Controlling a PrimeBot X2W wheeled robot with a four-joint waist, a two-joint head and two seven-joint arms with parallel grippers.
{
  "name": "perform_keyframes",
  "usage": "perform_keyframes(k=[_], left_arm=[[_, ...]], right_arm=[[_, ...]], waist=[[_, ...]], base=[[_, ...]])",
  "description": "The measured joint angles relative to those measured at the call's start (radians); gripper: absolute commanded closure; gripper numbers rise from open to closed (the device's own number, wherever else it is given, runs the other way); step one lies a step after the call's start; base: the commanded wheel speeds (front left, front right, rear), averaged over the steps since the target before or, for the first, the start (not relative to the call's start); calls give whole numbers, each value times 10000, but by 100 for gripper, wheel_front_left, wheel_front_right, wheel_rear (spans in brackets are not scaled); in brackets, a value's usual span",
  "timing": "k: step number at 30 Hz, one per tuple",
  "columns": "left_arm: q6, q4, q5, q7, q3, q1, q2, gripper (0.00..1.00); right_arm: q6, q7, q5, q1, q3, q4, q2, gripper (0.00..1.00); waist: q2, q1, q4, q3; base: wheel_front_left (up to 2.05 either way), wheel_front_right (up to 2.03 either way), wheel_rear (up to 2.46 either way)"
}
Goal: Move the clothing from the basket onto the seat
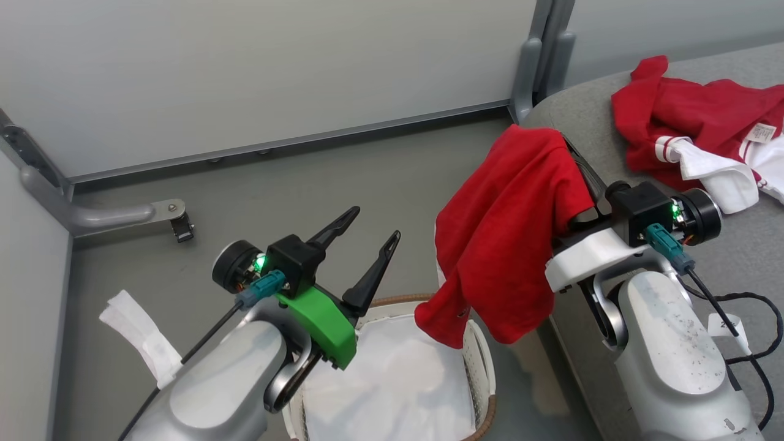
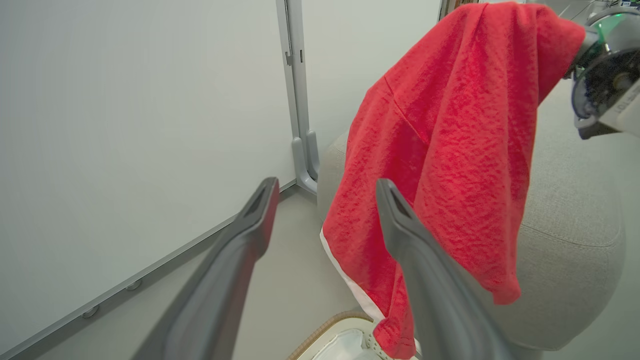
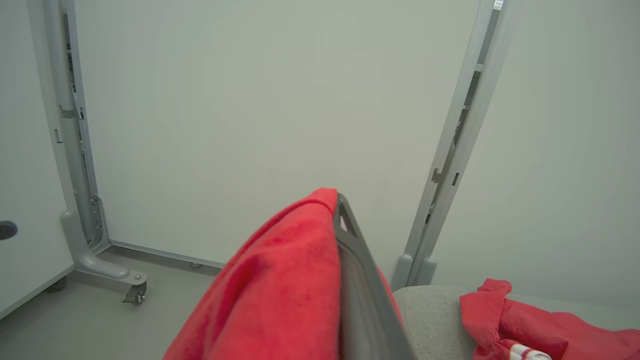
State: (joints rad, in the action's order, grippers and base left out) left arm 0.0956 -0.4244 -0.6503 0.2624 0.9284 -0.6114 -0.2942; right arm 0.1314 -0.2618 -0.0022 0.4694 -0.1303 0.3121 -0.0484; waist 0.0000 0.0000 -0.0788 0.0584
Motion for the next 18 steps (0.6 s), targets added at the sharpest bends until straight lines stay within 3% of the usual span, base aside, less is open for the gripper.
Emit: perform_keyframes(k=[8,18], left_arm=[[-23,343,533,15,-546,974,272,0],[98,500,1361,15,-911,1366,499,0]], right_arm=[[0,0,-188,-532,527,-330,0,100],[0,2,-297,-1188,1258,-725,-12,100]], waist=[[0,1,-659,179],[0,0,-2082,582]], base=[[0,0,0],[0,0,0]])
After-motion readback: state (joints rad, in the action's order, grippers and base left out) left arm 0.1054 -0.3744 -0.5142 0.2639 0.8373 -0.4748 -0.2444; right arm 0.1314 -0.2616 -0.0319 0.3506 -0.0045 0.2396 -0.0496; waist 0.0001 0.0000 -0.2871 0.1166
